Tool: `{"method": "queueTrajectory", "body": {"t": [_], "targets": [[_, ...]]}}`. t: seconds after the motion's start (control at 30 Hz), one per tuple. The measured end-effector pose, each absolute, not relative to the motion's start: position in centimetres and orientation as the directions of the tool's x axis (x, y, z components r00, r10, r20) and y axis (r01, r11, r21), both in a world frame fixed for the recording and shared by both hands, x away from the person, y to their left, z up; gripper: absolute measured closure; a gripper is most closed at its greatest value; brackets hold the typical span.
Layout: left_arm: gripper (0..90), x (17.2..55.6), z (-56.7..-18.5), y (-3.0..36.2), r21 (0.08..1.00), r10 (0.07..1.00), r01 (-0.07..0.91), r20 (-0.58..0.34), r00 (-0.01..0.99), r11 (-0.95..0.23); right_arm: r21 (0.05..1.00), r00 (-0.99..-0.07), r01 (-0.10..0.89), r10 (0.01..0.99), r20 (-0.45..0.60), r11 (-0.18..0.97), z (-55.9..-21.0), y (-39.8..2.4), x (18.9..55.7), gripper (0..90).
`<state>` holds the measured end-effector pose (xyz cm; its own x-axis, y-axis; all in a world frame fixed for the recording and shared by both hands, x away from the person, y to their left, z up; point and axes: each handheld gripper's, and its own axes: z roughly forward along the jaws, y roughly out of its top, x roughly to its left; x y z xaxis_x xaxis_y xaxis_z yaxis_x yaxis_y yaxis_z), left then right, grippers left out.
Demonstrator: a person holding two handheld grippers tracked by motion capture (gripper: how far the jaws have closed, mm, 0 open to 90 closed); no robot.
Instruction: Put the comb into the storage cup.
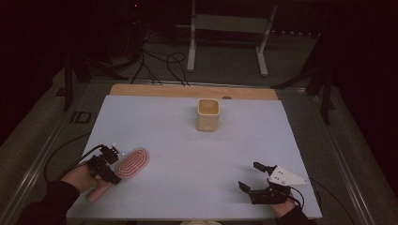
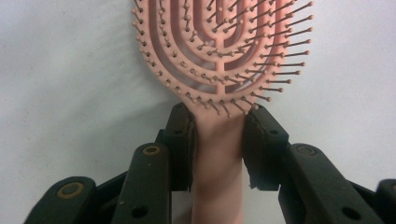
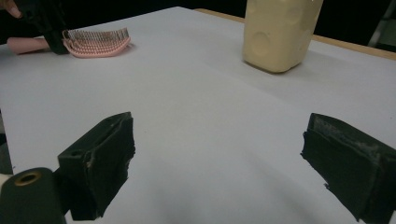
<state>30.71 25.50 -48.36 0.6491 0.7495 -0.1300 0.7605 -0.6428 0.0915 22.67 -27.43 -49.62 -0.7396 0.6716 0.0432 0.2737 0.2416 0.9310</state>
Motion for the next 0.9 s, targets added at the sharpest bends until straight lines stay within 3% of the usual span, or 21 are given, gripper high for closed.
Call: {"method": "queueTrajectory", "body": {"t": [0.47,0.9], "targets": [[71.0,30.5,-48.2,25.5,0.131,0.735,0.743,-0.111,0.669,-0.656,0.930,-0.738,0.276,0.674,0.043,0.244,-49.7,-27.4,22.7,8.7],[71.3,30.6,-45.8,23.8,0.270,0.709,0.708,-0.112,0.696,-0.652,0.932,-0.735,0.275,0.677,0.045,0.237,-49.6,-27.5,22.7,8.8]]}}
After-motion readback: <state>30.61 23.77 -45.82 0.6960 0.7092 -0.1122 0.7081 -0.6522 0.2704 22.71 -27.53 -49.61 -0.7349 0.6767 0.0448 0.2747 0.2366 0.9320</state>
